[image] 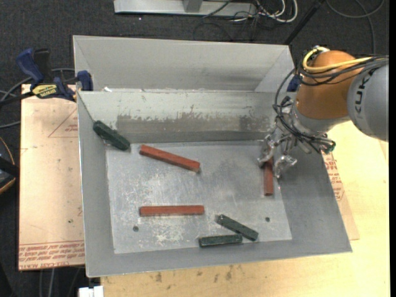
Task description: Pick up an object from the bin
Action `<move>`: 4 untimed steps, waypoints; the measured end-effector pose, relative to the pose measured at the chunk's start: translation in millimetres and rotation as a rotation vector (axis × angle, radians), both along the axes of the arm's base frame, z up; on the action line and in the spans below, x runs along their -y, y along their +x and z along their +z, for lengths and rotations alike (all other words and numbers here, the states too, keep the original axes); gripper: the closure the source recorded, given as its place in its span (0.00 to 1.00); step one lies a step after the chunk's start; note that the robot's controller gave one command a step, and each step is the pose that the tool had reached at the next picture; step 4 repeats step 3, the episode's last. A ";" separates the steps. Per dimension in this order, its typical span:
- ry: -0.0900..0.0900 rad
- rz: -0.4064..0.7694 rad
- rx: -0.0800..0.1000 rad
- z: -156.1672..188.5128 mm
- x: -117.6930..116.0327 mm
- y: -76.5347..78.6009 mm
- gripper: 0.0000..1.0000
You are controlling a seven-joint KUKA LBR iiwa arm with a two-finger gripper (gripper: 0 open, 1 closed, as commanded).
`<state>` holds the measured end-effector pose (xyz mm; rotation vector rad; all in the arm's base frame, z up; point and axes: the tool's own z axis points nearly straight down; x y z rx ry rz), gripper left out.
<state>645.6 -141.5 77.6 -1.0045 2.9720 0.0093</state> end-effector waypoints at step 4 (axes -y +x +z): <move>-0.006 0.000 0.006 40.7 -0.1 1.4 1.00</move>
Offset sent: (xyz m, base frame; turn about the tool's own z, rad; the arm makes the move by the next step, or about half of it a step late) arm 0.0001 0.0001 0.0485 0.0000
